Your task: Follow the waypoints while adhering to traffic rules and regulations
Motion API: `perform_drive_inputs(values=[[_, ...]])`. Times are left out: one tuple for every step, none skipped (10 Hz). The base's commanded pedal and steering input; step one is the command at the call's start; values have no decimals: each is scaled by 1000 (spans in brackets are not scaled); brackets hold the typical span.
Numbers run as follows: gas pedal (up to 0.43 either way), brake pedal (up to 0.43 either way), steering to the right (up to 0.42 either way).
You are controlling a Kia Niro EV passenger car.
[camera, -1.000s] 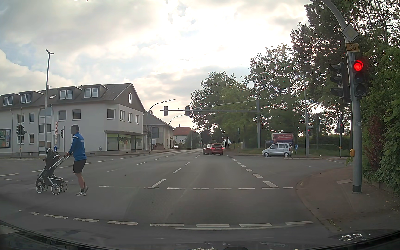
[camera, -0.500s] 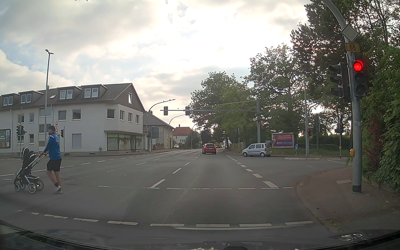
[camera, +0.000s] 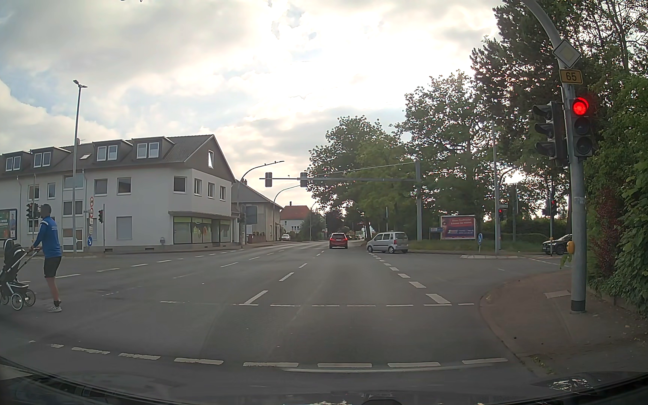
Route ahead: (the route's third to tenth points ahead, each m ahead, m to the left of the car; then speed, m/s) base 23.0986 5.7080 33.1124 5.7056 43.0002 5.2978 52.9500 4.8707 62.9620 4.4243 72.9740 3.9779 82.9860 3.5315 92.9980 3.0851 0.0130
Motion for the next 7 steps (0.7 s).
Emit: perform_drive_inputs(values=[[0,0,-9],[0,0,-9],[0,0,-9],[0,0,-9],[0,0,-9],[0,0,-9],[0,0,-10]])
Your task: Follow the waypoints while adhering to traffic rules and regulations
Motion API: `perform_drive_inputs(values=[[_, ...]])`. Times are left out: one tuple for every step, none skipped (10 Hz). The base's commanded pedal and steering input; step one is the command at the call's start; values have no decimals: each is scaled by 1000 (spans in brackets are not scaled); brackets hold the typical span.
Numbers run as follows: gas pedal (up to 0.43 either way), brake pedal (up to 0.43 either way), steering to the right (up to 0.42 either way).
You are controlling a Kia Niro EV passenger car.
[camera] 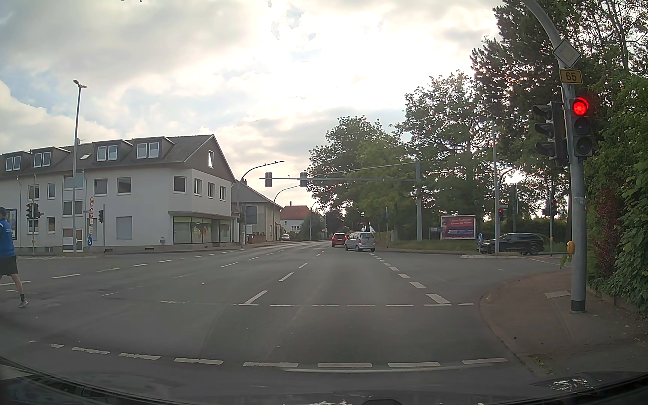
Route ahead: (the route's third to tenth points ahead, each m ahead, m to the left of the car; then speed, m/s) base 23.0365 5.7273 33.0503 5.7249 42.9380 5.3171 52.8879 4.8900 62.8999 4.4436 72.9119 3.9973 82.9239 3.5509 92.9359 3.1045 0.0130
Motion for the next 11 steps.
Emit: perform_drive_inputs(values=[[0,0,-10],[0,0,-9],[0,0,-9],[0,0,-9],[0,0,-10],[0,0,-9],[0,0,-10],[0,0,-10],[0,0,-9],[0,0,-9],[0,0,-10]])
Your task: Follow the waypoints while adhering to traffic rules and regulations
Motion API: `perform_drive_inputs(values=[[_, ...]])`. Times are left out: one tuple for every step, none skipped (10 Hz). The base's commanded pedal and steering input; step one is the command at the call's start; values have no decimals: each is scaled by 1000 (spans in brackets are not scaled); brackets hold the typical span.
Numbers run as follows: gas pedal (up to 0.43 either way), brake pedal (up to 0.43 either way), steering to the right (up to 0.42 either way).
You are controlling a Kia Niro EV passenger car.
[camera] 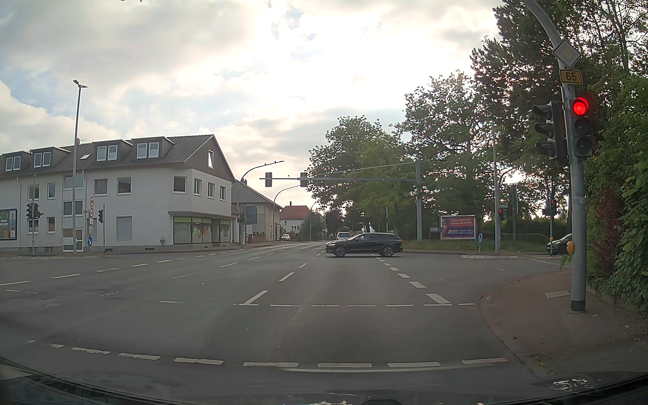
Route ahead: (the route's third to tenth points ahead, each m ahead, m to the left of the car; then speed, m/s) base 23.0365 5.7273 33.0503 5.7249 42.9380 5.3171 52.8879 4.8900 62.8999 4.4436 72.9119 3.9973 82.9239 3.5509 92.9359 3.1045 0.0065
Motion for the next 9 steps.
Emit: perform_drive_inputs(values=[[0,0,-10],[0,0,-9],[0,0,-9],[0,0,-10],[0,0,-9],[0,0,-10],[0,0,-9],[0,0,-9],[0,0,-9]])
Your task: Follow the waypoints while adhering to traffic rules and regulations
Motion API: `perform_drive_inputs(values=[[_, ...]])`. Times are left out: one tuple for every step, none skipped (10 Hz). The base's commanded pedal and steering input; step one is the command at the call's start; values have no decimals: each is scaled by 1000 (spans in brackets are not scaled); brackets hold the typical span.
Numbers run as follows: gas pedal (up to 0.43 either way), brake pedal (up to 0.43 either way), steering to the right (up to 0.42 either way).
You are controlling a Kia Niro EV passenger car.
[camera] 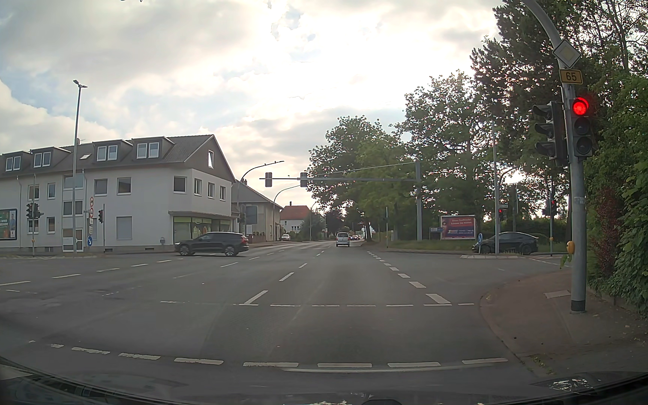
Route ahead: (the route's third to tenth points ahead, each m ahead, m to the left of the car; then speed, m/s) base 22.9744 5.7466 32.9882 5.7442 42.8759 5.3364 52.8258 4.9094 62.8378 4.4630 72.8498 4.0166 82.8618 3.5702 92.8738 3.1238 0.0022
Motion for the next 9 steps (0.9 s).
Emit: perform_drive_inputs(values=[[0,0,-9],[0,0,-10],[0,0,-9],[0,0,-9],[0,0,-9],[0,0,-10],[0,0,-9],[0,0,-9],[0,0,-10]])
